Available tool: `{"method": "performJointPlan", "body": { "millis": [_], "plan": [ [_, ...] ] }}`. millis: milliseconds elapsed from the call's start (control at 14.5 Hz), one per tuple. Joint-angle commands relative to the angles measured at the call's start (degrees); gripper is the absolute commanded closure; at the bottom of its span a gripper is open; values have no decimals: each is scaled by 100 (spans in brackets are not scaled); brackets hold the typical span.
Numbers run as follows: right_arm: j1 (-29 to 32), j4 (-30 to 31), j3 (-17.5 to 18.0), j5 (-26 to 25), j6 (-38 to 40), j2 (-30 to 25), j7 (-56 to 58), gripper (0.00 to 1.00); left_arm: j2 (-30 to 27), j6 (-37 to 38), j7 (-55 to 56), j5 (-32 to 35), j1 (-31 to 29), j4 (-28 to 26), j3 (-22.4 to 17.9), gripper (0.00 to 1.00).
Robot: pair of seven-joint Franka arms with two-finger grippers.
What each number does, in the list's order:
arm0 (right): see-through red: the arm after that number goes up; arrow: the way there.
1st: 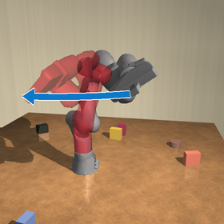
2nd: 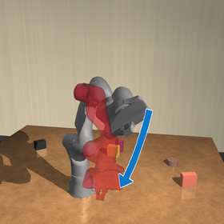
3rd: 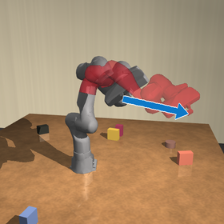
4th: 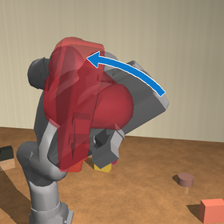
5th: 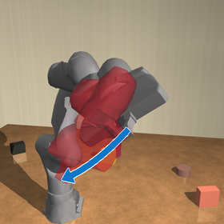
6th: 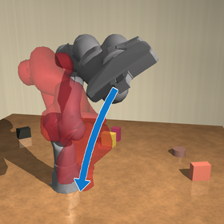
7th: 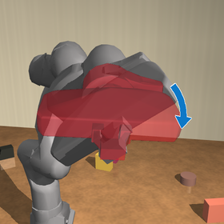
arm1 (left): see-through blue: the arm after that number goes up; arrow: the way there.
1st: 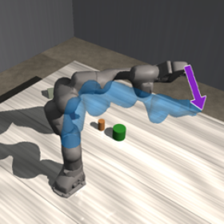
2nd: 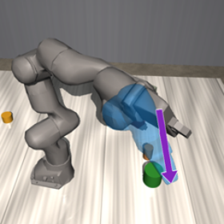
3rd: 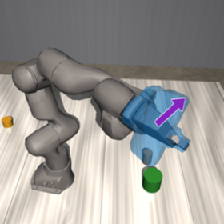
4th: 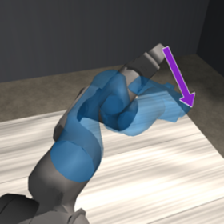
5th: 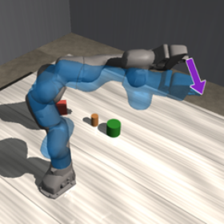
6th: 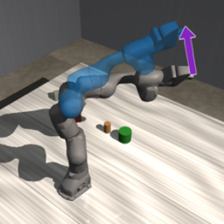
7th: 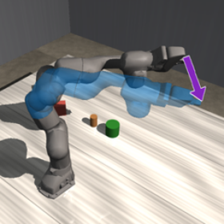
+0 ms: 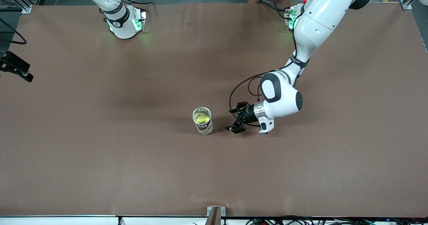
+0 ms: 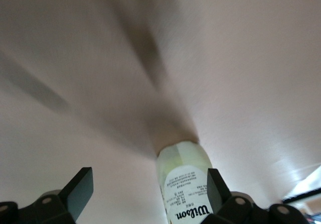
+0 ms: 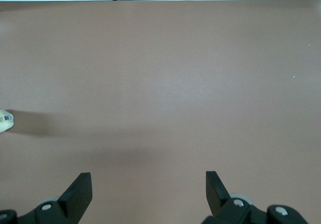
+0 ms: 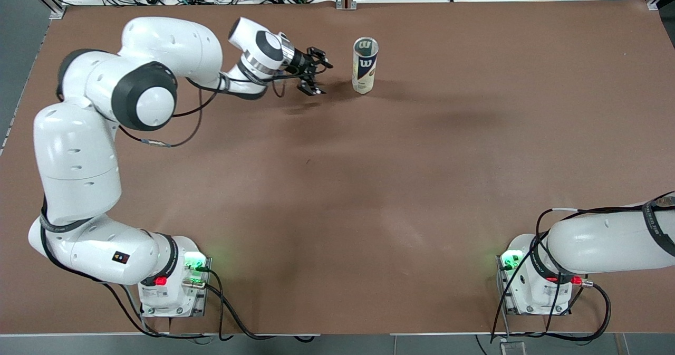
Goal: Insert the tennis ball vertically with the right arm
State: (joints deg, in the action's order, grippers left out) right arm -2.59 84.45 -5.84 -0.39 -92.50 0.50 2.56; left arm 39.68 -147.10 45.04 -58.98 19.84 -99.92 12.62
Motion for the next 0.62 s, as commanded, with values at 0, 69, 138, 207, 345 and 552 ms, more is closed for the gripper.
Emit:
{"method": "performJointPlan", "body": {
  "millis": [0,69,138,207,345,552],
  "plan": [
    [75,-60,66,-110,74,21,69,0,-495,215,-13,1164,-15,-300,-346,0],
    [75,-69,66,-119,66,21,61,0,-557,634,-22,1778,-15,-239,-609,0],
    [75,-69,66,-111,65,21,60,0,-662,1100,-30,2393,-24,-90,-916,0],
    [75,-69,66,-119,65,21,60,0,-707,1513,-39,2835,-67,85,-1102,0],
    [75,-69,66,-110,65,21,60,0,-724,2287,-48,3504,-321,603,-1165,0],
    [83,-69,66,-110,65,21,60,0,-821,2984,-65,4524,-481,1054,-1165,0]
  ]
}}
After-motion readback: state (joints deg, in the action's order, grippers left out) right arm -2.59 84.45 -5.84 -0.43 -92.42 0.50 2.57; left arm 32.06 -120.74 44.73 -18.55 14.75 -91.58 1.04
